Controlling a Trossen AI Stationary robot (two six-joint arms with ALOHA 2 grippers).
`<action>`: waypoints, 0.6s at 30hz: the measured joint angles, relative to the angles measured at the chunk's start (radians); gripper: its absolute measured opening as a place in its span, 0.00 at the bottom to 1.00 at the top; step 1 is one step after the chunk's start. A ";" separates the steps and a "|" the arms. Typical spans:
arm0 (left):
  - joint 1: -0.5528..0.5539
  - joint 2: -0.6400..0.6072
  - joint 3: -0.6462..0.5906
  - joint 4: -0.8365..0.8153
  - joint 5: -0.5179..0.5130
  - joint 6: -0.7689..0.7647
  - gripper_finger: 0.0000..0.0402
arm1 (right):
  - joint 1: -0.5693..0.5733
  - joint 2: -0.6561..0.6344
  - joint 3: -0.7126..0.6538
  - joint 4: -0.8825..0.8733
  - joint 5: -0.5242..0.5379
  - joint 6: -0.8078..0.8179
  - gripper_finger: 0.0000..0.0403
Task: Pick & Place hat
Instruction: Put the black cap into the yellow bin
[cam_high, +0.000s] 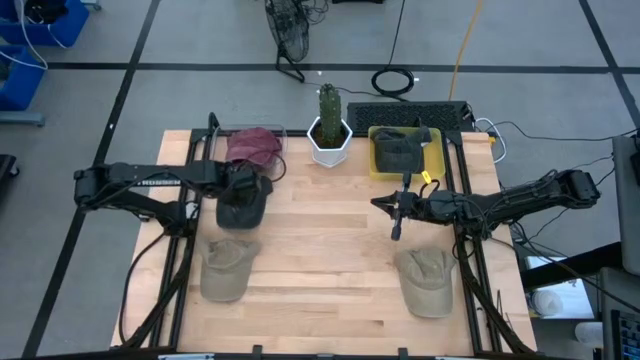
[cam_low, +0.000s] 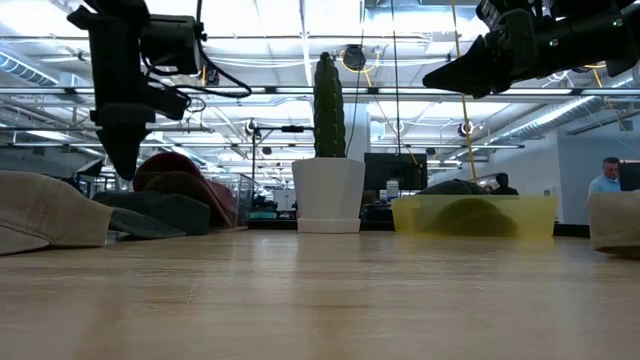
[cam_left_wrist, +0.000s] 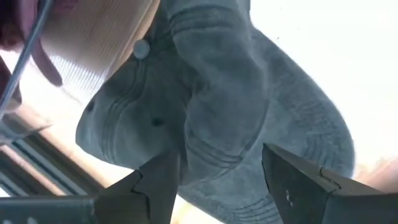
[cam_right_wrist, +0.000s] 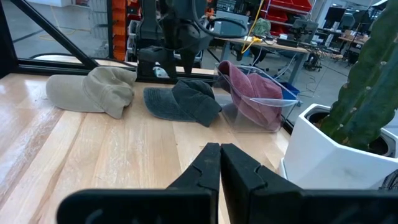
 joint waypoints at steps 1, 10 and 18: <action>0.004 0.011 0.000 -0.002 -0.001 0.000 0.57 | 0.000 0.000 0.000 0.000 0.000 0.000 0.01; 0.037 0.129 0.000 0.017 -0.028 0.006 0.57 | 0.000 0.000 0.000 -0.001 0.000 -0.002 0.01; 0.037 0.172 0.000 0.021 -0.007 0.013 0.57 | 0.000 0.000 0.000 0.000 0.000 -0.006 0.01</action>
